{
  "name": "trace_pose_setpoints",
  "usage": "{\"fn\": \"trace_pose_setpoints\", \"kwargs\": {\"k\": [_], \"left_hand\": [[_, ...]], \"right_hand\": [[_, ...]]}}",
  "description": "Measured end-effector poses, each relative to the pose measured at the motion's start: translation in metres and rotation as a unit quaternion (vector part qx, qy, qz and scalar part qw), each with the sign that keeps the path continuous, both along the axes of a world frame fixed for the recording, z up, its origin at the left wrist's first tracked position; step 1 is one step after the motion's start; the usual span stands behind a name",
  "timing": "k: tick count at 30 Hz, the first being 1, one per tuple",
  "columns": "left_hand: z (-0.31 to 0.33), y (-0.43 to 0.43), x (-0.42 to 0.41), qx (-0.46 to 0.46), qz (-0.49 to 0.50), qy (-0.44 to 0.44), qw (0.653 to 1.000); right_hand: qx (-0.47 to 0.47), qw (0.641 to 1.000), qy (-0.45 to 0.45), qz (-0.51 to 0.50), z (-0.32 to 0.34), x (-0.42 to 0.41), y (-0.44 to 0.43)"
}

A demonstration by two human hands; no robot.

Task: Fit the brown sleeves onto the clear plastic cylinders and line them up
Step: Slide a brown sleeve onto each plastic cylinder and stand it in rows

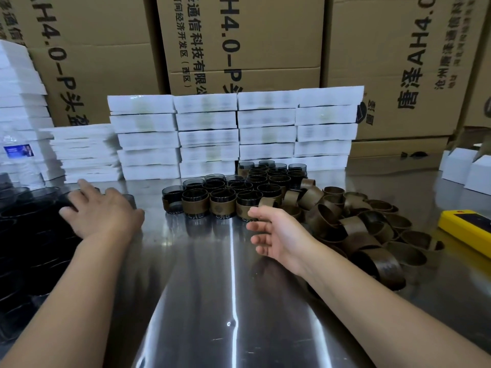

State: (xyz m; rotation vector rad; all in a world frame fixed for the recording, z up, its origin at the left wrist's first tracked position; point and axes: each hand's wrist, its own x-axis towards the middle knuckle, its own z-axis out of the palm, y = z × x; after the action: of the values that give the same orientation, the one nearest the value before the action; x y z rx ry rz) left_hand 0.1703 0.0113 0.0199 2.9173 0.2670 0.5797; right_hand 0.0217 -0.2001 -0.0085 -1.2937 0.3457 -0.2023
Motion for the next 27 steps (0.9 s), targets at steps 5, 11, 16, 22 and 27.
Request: {"fn": "trace_pose_setpoints", "kwargs": {"k": [5, 11, 16, 22, 27], "left_hand": [[-0.005, 0.0, 0.003, 0.021, 0.008, -0.007, 1.0], [-0.006, -0.003, 0.004, 0.018, 0.004, 0.016, 1.0], [-0.009, -0.008, 0.002, -0.005, -0.037, 0.002, 0.999], [-0.009, -0.024, -0.01, -0.08, -0.14, -0.071, 0.984], [-0.007, -0.038, -0.027, -0.223, -0.273, -0.163, 0.921]], "right_hand": [[-0.004, 1.0, 0.001, 0.005, 0.0, 0.0, 0.001], [-0.006, 1.0, 0.002, 0.006, 0.0, 0.0, 0.001], [-0.011, 1.0, 0.006, 0.007, 0.0, 0.001, 0.0], [-0.024, 1.0, 0.003, 0.0, -0.003, 0.002, 0.0], [-0.117, 0.992, 0.022, -0.047, -0.009, 0.007, -0.001]]}}
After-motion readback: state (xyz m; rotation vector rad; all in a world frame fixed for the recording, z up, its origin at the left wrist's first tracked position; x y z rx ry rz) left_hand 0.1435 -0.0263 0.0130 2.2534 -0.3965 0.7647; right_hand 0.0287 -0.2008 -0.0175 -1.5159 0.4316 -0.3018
